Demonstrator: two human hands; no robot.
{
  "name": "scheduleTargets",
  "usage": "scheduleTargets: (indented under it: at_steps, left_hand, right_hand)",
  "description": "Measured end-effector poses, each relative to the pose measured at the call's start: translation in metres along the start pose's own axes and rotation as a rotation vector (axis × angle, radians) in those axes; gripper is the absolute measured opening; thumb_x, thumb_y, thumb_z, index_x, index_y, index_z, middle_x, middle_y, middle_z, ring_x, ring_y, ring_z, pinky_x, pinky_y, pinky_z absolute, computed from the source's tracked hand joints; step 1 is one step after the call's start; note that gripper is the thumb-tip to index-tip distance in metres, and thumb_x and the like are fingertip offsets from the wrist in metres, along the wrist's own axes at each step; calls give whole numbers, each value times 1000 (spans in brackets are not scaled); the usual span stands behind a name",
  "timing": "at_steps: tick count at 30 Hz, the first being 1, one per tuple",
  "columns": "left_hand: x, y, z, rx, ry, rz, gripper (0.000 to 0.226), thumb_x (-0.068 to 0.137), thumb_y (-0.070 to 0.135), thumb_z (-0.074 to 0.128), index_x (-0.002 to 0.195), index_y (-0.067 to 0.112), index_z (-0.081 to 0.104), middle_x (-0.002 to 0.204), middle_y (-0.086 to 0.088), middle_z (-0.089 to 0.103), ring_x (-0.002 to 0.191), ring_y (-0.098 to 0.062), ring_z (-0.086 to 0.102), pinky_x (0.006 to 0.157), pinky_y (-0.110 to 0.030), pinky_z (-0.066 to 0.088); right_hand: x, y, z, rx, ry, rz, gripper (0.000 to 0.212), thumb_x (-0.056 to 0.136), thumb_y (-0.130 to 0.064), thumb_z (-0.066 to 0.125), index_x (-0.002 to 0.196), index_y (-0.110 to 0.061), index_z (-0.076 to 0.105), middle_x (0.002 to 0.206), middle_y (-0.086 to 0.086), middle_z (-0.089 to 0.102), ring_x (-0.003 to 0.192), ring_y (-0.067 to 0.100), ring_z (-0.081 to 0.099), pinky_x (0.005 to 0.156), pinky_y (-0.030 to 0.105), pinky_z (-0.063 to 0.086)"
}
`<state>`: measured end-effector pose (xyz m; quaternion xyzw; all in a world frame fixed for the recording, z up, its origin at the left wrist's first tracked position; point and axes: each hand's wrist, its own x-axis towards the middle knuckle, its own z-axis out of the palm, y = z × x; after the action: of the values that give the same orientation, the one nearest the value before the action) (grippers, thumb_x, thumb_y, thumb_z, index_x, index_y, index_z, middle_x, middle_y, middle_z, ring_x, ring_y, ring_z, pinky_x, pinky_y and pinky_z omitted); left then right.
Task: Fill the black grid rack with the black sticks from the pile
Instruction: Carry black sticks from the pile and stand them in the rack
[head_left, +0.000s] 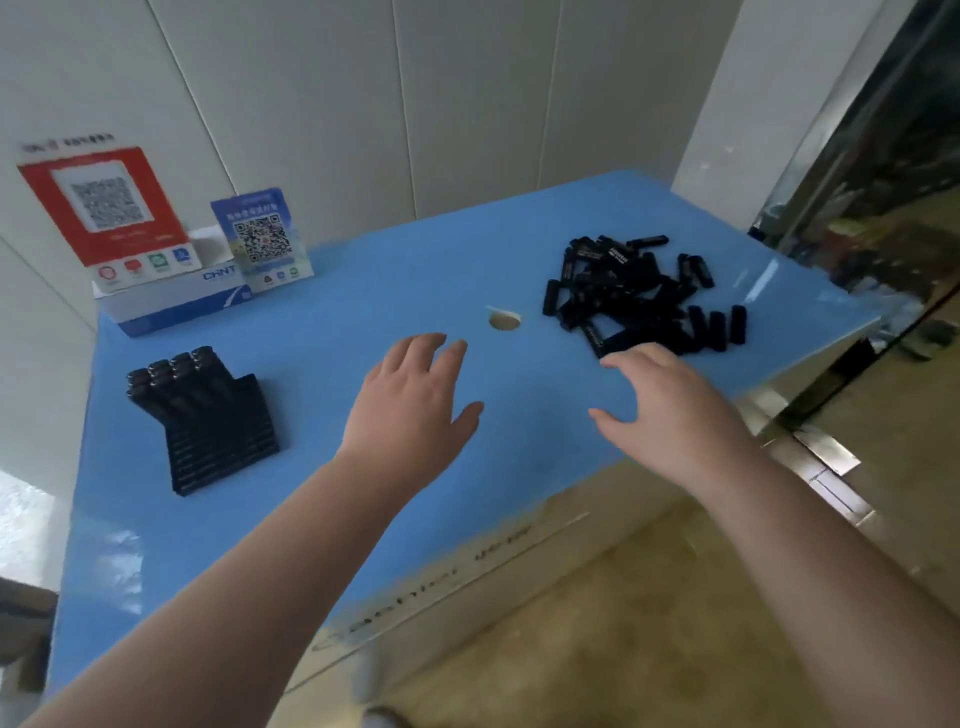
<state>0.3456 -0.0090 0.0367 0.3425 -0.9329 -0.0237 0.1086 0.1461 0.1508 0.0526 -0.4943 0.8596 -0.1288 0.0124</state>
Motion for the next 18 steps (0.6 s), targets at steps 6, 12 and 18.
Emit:
scheduleTargets:
  at_steps: [6,12,18]
  left_hand:
    - [4,92,11,-27,0,39,69,94,54,48,151,19,31,152,-4,35,142,-25,28,115,-40,31]
    - [20,149,26,-56,-37,76,65,95,53,46,150,21,31,152,-1,35,141,-23,29,115,-38,31]
    - [59,171,43,-76,-46,96,61,96,49,50,148,20,36,149,-1,40,137,-24,33,113,-38,34]
  right_hand:
    - [-36,85,-23,-54,18,54,57,91,-48,63,142,-25,48,138,-6,49,127,19,50,96,36,47]
    - [-43,134,-36,-43,35,92,54,93,-45,61,142,-24,48,138,-5,51,124,19,53,94,34,48]
    - [-25,161,-28,-16,52,103,49,95,-42,60,139,-23,51,133,-6,54,120,16,54,92,33,50]
